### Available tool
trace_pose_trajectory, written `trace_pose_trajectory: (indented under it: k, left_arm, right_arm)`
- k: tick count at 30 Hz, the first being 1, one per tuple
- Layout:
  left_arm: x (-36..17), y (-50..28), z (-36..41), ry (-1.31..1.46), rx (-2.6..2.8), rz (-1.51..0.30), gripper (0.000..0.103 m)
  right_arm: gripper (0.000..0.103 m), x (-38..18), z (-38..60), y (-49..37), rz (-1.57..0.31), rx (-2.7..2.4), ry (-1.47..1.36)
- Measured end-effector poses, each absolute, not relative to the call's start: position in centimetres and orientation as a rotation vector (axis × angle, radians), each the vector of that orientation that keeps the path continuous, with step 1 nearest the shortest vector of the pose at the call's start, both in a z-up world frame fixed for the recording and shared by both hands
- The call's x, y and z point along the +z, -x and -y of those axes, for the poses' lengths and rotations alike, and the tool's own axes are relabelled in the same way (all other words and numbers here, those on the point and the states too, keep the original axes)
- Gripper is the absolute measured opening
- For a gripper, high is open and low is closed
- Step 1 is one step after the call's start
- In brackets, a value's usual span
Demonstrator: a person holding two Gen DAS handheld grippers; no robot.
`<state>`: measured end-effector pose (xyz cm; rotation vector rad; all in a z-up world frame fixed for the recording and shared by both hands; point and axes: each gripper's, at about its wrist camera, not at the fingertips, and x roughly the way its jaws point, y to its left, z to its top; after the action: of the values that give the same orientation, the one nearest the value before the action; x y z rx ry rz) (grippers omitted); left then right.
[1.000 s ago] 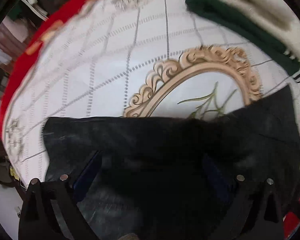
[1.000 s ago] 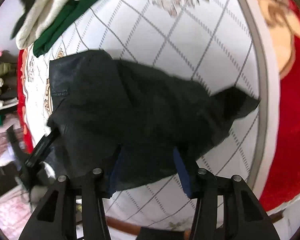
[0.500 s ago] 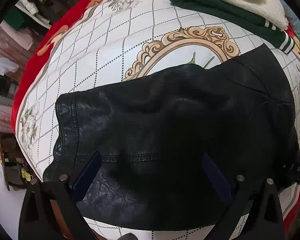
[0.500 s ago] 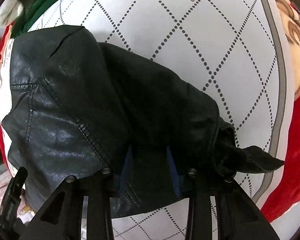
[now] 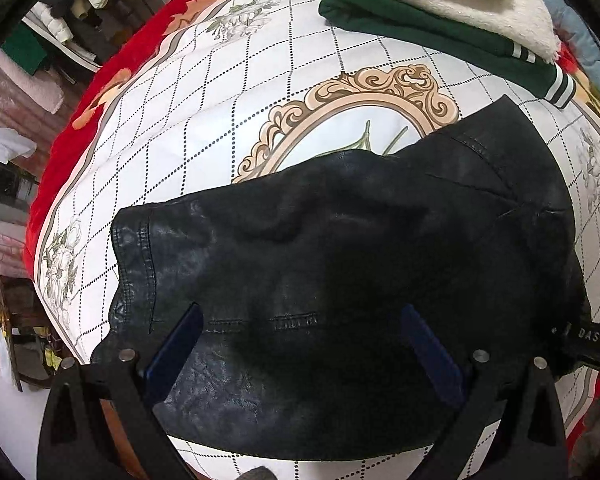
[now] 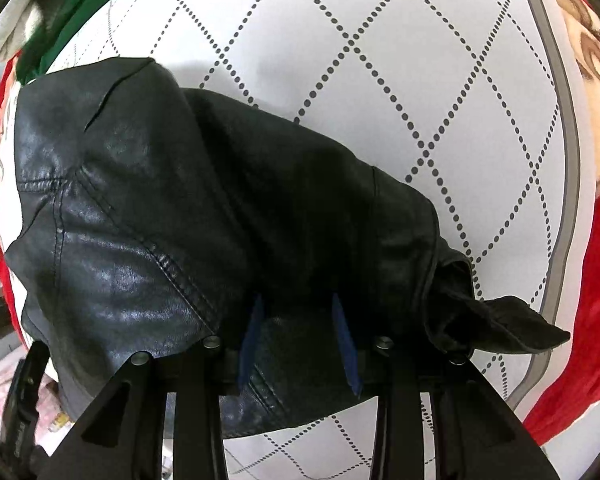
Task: Fold large clothes
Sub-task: 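Fold the hem over toward the collar with both tools, lowering it onto the jacket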
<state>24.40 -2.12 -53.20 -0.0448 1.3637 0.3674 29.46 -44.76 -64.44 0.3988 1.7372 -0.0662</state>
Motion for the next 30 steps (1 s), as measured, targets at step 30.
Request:
trace_pose_trajectory:
  k: [30]
  left_arm:
    - [-58.8,-24.9,0.5,0.162,0.319,-1.457,0.103]
  right_arm:
    - [0.07,-67.1,53.4,-24.1,-1.221,0.148,-1.165]
